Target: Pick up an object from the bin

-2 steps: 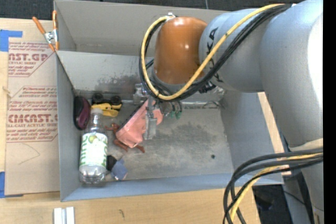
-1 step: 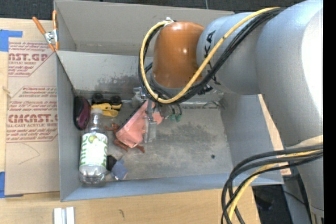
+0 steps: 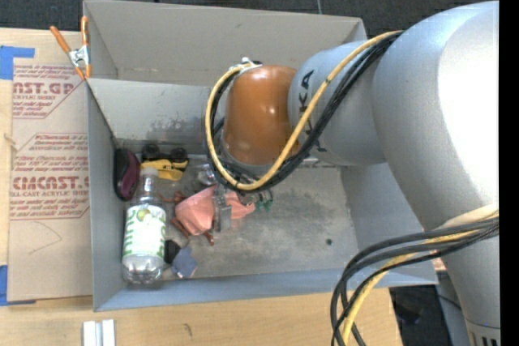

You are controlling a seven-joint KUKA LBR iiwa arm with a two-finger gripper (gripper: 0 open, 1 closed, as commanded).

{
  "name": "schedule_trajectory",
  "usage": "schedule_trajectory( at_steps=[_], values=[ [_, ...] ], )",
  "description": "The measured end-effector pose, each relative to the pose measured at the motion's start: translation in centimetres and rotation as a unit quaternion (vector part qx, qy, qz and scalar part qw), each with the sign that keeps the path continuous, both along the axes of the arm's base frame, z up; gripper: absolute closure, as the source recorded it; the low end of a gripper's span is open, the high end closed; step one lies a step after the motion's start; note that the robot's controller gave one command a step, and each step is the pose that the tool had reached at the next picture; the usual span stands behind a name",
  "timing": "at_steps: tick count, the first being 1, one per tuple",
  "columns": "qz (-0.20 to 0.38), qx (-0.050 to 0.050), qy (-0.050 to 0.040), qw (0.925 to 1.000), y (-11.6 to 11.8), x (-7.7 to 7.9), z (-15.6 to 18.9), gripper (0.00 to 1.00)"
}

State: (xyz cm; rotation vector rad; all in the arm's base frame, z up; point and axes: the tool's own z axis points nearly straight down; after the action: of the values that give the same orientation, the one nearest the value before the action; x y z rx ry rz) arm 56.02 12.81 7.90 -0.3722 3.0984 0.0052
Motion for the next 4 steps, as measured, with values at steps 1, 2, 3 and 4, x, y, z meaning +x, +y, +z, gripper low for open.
schedule_trajectory(
  at_steps=[1, 2, 3, 4],
  values=[
    [0.0, 0.0, 0.0002, 1.0, 0.02, -0.01, -0.02, 1.0],
    [0.0, 0.0, 0.0004, 1.0, 0.03, -0.01, -0.03, 1.0],
    [0.0, 0.001, 0.0002, 1.0, 0.03, -0.02, -0.04, 1.0],
    [0.0, 0.001, 0.0001, 1.0, 0.04, -0.03, -0.04, 1.0]
  ],
)
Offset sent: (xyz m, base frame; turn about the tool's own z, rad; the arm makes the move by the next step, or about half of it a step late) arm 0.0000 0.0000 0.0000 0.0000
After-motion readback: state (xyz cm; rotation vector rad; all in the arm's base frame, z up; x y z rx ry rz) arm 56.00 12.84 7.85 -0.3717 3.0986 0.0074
